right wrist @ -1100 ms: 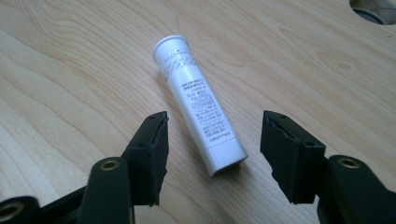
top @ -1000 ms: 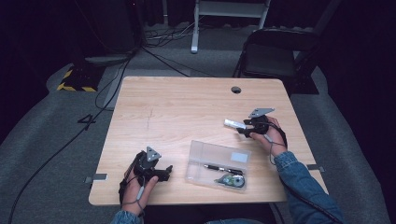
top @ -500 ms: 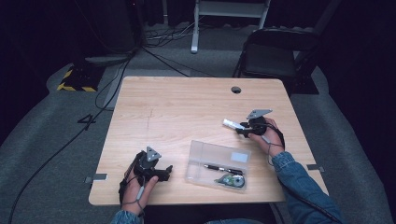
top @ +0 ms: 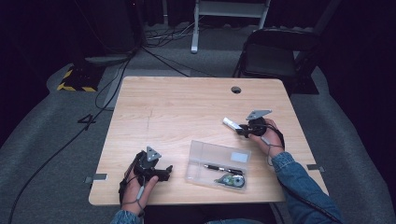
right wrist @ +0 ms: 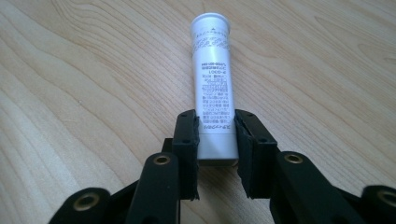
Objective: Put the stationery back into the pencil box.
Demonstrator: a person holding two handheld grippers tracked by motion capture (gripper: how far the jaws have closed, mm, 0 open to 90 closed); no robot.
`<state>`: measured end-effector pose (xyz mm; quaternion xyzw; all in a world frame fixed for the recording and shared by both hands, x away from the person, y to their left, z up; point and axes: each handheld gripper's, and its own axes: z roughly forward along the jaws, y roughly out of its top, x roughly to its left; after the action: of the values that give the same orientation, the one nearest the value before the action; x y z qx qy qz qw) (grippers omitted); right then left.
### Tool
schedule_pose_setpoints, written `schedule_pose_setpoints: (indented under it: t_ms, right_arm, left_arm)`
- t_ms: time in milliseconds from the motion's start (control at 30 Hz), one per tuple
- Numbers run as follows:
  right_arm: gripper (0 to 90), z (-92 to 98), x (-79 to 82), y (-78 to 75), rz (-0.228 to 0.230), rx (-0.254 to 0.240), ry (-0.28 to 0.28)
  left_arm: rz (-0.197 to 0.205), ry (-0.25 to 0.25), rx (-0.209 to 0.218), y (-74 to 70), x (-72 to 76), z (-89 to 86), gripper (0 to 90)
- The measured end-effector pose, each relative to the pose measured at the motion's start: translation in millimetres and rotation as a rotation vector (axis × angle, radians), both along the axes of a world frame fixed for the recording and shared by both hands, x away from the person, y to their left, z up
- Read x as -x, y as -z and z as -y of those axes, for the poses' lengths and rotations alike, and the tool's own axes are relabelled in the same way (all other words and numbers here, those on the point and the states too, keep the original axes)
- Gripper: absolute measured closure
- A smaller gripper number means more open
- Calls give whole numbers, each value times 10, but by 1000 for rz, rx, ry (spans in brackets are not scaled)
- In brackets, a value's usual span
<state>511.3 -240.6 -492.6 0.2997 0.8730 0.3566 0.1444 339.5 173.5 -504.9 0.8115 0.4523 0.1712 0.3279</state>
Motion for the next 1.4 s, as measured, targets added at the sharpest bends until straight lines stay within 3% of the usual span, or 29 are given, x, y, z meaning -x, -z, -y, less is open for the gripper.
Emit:
schedule_pose_setpoints:
  t_ms: [300,833,1400]
  right_arm:
    - [717,10,30,-95,17,-13,-2]
    - [717,28,232,-560,79,-90,-33]
    - [717,-95,591,-975,100,-124,-168]
  left_arm:
    - [0,-1,1,0,0,1,109]
    - [-2,2,-2,-1,-13,-1,100]
    - [-4,3,4,3,-22,2,95]
